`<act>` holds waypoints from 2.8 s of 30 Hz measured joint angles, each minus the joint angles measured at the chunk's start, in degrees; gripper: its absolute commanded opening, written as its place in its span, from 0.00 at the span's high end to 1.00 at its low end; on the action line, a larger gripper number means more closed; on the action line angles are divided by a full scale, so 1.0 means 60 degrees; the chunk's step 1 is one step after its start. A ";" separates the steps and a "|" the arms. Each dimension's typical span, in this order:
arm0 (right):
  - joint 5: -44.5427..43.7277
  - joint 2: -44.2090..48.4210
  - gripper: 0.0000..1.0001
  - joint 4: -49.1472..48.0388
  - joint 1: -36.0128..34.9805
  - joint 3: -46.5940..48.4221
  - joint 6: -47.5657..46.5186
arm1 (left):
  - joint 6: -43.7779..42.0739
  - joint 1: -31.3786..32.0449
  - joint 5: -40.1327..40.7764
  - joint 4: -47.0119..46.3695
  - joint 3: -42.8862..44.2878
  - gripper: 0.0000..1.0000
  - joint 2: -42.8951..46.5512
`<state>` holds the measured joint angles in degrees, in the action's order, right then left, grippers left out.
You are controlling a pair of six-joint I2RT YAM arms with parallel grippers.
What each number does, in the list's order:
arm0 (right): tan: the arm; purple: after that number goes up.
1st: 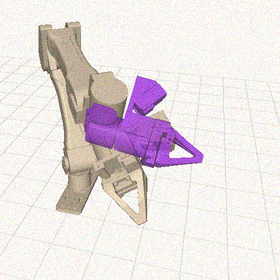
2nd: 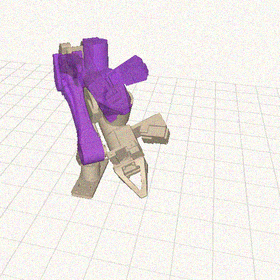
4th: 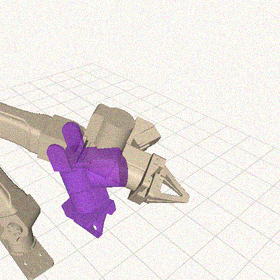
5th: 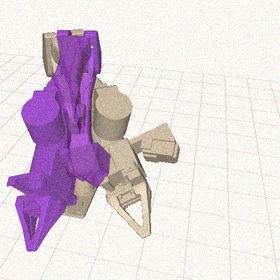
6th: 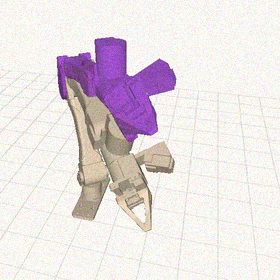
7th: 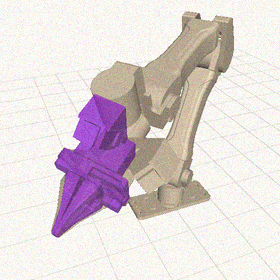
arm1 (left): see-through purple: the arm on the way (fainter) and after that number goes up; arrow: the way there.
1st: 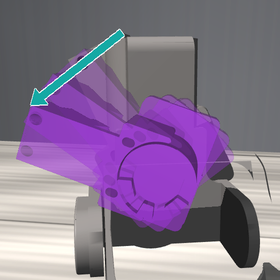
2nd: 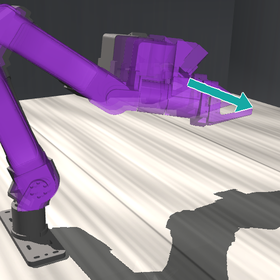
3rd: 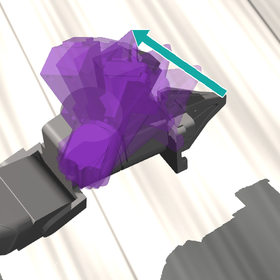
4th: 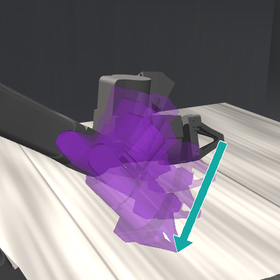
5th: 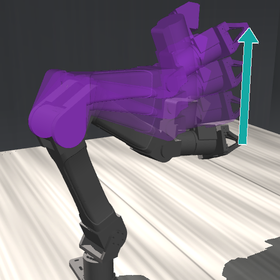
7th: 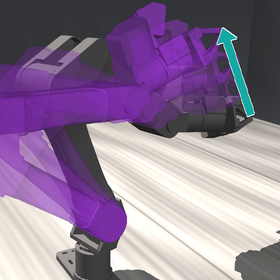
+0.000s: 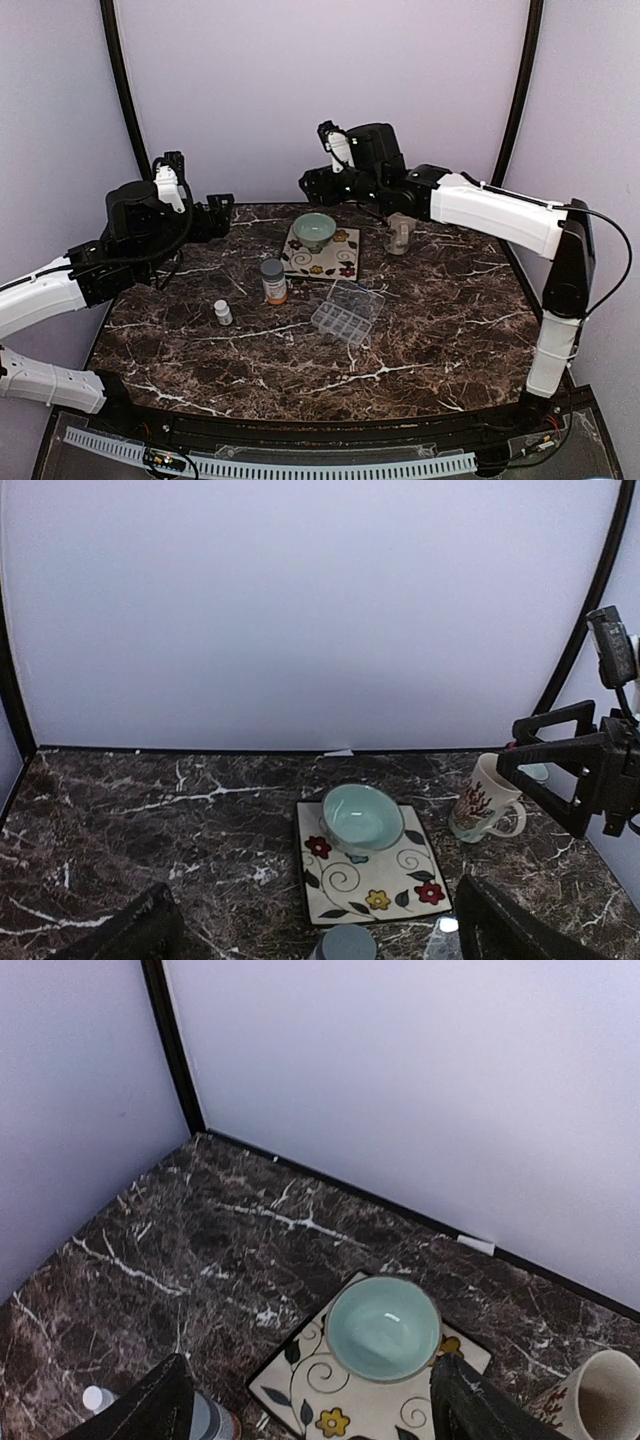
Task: Sort the pills into containers
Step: Pick up the pill bottle from the center of the board.
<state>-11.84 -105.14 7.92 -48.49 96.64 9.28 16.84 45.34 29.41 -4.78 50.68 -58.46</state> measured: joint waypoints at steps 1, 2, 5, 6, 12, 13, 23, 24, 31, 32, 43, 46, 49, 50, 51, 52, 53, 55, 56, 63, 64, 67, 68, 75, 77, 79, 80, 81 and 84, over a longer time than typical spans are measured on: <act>-0.0029 -0.0357 0.19 0.0503 -0.0113 0.0568 0.0004 | 0.0193 -0.0149 -0.0004 0.0189 0.0000 0.07 -0.0076; -0.0044 -0.0703 0.18 0.0947 -0.0229 0.1133 0.0015 | 0.0372 -0.0288 0.0000 0.0361 0.0000 0.08 -0.0160; -0.0058 -0.1592 0.16 0.2084 -0.0546 0.2579 0.0040 | 0.0769 -0.0466 0.0000 0.0794 0.0000 0.09 -0.0379; -0.0062 -0.1880 0.15 0.2470 -0.0645 0.3045 0.0040 | 0.0852 -0.0514 -0.0004 0.0914 0.0000 0.09 -0.0437; 0.0135 -0.3140 0.13 0.4146 -0.0998 0.4754 0.0157 | 0.1563 -0.0878 -0.0051 0.1570 0.0011 0.09 -0.0597; 0.0219 -0.3246 0.13 0.4317 -0.1027 0.4827 0.0186 | 0.1719 -0.0943 -0.0080 0.1643 0.0011 0.08 -0.0590; 0.0856 -0.4014 0.13 0.5377 -0.1220 0.5304 0.0550 | 0.2677 -0.1140 -0.0433 0.1978 -0.0375 0.08 -0.0073; 0.0918 -0.4095 0.13 0.5406 -0.1253 0.5395 0.0572 | 0.2725 -0.1147 -0.0466 0.1989 -0.0397 0.08 -0.0066; 0.1209 -0.4583 0.13 0.5457 -0.1421 0.5552 0.0725 | 0.2932 -0.1158 -0.0667 0.2065 -0.0561 0.08 -0.0058; 0.1231 -0.4670 0.13 0.5493 -0.1421 0.5599 0.0758 | 0.2954 -0.1158 -0.0688 0.2069 -0.0572 0.08 -0.0058; 0.1402 -0.5264 0.13 0.5869 -0.1421 0.6135 0.0823 | 0.3024 -0.1206 -0.0838 0.2069 -0.0601 0.08 -0.0058; 0.1443 -0.5322 0.13 0.5912 -0.1421 0.6237 0.0831 | 0.3024 -0.1209 -0.0867 0.2069 -0.0601 0.08 -0.0058; 0.1479 -0.5428 0.13 0.5920 -0.1421 0.6357 0.0831 | 0.3024 -0.1228 -0.0903 0.2069 -0.0601 0.08 -0.0058; 0.1501 -0.5493 0.13 0.5931 -0.1421 0.6411 0.0834 | 0.3024 -0.1231 -0.0911 0.2069 -0.0601 0.08 -0.0058; 0.1512 -0.5533 0.13 0.5931 -0.1421 0.6430 0.0834 | 0.3024 -0.1246 -0.0943 0.2065 -0.0605 0.08 -0.0058; 0.1515 -0.5581 0.13 0.5934 -0.1421 0.6441 0.0834 | 0.3024 -0.1257 -0.0962 0.2062 -0.0608 0.08 -0.0058; 0.1519 -0.5628 0.13 0.5941 -0.1421 0.6441 0.0834 | 0.3024 -0.1271 -0.0980 0.2055 -0.0623 0.08 -0.0058; 0.1526 -0.5708 0.13 0.5967 -0.1417 0.6441 0.0841 | 0.3024 -0.1293 -0.1016 0.2051 -0.0652 0.08 -0.0062; 0.1545 -0.5748 0.13 0.5978 -0.1410 0.6441 0.0849 | 0.3024 -0.1308 -0.1038 0.2051 -0.0663 0.08 -0.0066; 0.1643 -0.5818 0.14 0.5978 -0.1337 0.6466 0.1002 | 0.3020 -0.1399 -0.1129 0.2025 -0.0667 0.08 -0.0080; 0.1668 -0.5821 0.14 0.5978 -0.1322 0.6477 0.1013 | 0.3016 -0.1417 -0.1155 0.2025 -0.0667 0.08 -0.0084; 0.1752 -0.5850 0.15 0.5971 -0.1275 0.6528 0.1024 | 0.3016 -0.1464 -0.1228 0.2022 -0.0667 0.08 -0.0117; 0.1763 -0.5872 0.15 0.5971 -0.1264 0.6546 0.1031 | 0.3016 -0.1472 -0.1242 0.2022 -0.0667 0.08 -0.0135; 0.1836 -0.6124 0.18 0.5974 -0.1162 0.6579 0.1042 | 0.3020 -0.1537 -0.1337 0.2007 -0.0667 0.08 -0.0229; 0.1847 -0.6178 0.21 0.5974 -0.1147 0.6579 0.1042 | 0.3020 -0.1541 -0.1344 0.1978 -0.0667 0.08 -0.0251; 0.1876 -0.6196 0.26 0.5978 -0.1140 0.6579 0.1067 | 0.3020 -0.1541 -0.1370 0.1945 -0.0667 0.08 -0.0259; 0.1909 -0.6207 0.29 0.5978 -0.1140 0.6579 0.1075 | 0.3020 -0.1541 -0.1381 0.1938 -0.0667 0.08 -0.0259; 0.1938 -0.6211 0.33 0.5974 -0.1140 0.6579 0.1042 | 0.3024 -0.1541 -0.1410 0.1934 -0.0670 0.08 -0.0262; 0.2018 -0.6215 0.46 0.5974 -0.1137 0.6579 0.1031 | 0.3024 -0.1541 -0.1457 0.1916 -0.0670 0.08 -0.0262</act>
<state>0.27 -142.43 43.77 -55.31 136.11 15.46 34.98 36.10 20.67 6.72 46.65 -60.03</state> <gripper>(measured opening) 0.657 0.921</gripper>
